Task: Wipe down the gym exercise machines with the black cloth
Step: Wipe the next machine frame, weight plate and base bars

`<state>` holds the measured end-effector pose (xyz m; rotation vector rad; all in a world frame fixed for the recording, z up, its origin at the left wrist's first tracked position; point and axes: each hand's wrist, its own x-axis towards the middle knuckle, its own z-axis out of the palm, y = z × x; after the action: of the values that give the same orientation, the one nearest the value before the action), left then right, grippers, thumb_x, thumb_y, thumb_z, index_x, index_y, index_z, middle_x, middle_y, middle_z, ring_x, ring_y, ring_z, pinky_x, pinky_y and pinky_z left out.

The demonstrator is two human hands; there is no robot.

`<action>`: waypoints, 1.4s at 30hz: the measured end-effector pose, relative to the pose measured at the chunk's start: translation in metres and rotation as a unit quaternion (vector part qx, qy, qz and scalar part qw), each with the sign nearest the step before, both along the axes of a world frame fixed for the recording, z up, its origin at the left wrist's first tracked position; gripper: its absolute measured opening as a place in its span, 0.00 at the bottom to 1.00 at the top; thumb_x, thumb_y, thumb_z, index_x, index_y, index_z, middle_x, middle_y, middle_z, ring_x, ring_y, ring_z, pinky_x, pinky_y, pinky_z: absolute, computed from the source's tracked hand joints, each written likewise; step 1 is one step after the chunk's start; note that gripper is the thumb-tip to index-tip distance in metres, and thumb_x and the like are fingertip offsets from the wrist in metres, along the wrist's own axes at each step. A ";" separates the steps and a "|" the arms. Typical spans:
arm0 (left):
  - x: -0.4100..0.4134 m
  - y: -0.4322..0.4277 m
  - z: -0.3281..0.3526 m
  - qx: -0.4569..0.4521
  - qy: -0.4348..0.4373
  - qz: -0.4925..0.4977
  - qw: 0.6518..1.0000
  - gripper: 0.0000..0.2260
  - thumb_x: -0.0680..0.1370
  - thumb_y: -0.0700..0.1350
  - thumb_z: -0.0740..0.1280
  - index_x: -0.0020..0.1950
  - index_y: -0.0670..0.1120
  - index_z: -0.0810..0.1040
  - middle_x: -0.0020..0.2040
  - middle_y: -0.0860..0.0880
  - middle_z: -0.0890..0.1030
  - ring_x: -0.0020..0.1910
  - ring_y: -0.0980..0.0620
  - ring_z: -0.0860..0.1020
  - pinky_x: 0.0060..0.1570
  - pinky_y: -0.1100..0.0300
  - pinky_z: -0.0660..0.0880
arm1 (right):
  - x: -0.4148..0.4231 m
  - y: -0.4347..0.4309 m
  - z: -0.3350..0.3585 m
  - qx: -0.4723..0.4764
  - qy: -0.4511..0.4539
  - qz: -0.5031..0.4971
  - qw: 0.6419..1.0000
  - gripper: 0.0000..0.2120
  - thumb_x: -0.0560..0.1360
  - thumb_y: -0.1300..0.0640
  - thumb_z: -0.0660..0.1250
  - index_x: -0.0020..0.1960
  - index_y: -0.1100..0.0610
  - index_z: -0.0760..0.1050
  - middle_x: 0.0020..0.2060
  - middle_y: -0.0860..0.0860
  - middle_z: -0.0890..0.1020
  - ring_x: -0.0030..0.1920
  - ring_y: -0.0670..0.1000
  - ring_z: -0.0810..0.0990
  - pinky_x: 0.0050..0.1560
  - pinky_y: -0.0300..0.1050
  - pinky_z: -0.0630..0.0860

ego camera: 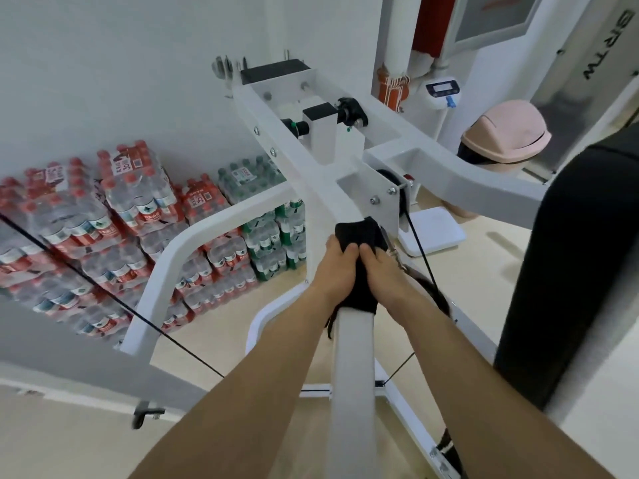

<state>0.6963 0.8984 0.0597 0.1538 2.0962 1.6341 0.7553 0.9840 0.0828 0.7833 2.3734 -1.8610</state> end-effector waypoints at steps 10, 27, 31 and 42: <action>0.009 0.000 0.005 -0.064 0.027 0.005 0.998 0.18 0.85 0.54 0.53 0.62 0.44 0.74 0.55 0.46 0.80 0.54 0.46 0.78 0.53 0.52 0.74 | -0.037 0.003 0.003 0.028 -0.015 -0.036 0.999 0.22 0.84 0.47 0.52 0.66 0.61 0.73 0.58 0.55 0.79 0.59 0.56 0.77 0.64 0.54 0.72; -0.103 0.049 -0.013 0.054 -0.025 0.157 0.986 0.45 0.70 0.65 0.53 0.79 0.40 0.49 0.78 0.38 0.60 0.77 0.40 0.62 0.74 0.42 0.63 | -0.120 0.027 0.026 0.061 -0.030 0.031 0.997 0.24 0.85 0.47 0.53 0.66 0.64 0.76 0.60 0.58 0.79 0.62 0.57 0.76 0.68 0.51 0.69; -0.071 0.034 -0.022 0.037 -0.045 0.080 0.995 0.48 0.65 0.70 0.54 0.80 0.46 0.51 0.79 0.41 0.60 0.74 0.40 0.66 0.72 0.41 0.65 | -0.091 0.020 0.018 0.070 -0.006 0.007 0.997 0.20 0.85 0.49 0.51 0.61 0.60 0.77 0.54 0.54 0.79 0.56 0.54 0.76 0.61 0.47 0.69; 0.077 -0.049 0.000 0.066 -0.029 -0.033 0.997 0.16 0.84 0.50 0.57 0.72 0.54 0.71 0.61 0.48 0.81 0.59 0.48 0.80 0.64 0.46 0.75 | 0.041 -0.046 -0.009 -0.043 0.015 -0.100 0.994 0.21 0.85 0.47 0.51 0.72 0.54 0.69 0.62 0.55 0.79 0.61 0.57 0.78 0.67 0.58 0.73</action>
<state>0.7733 0.8490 0.0593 0.2130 1.9198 1.7167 0.7965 0.9375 0.0735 1.0252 2.2899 -2.0464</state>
